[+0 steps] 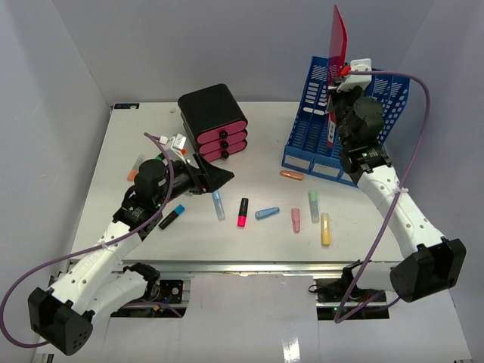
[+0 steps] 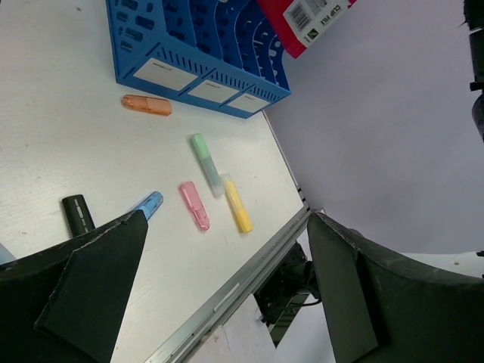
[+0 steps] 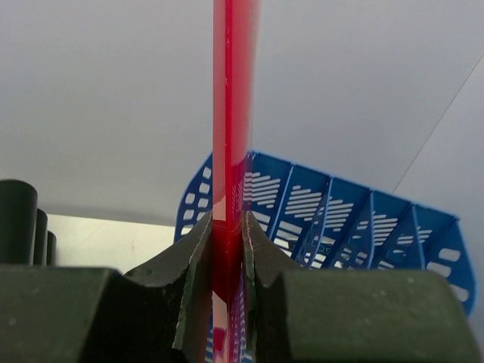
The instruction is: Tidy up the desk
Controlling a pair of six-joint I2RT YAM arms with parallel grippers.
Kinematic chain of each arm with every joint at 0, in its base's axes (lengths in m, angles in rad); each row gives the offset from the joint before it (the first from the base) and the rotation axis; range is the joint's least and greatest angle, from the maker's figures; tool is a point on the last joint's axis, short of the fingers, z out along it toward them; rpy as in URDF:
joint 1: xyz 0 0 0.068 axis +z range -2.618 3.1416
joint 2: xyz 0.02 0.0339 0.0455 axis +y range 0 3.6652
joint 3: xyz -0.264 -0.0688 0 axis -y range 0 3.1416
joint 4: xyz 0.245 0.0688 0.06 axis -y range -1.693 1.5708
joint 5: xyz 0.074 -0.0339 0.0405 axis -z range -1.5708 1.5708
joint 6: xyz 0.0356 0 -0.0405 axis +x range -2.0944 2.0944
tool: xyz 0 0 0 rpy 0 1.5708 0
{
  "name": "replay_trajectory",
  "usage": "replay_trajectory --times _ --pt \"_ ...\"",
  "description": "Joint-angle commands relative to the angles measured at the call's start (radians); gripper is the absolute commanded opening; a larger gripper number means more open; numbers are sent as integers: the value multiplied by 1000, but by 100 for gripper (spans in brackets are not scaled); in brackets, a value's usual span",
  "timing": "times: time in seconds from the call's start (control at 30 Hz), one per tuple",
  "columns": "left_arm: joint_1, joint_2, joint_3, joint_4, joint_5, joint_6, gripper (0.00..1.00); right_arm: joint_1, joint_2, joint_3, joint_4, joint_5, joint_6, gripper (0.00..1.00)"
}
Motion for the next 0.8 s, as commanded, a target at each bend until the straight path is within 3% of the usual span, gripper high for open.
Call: replay_trajectory --times 0.0,0.17,0.33,0.77 --pt "-2 17 -8 32 21 2 98 -3 -19 -61 238 17 19 8" --pt "-3 27 -12 46 27 -11 98 -3 -10 -149 324 4 40 8" --pt "-2 30 -14 50 27 -18 98 -19 -14 -295 539 13 41 8" --pt "-2 56 -26 83 37 -26 98 -43 29 -350 713 -29 152 8"
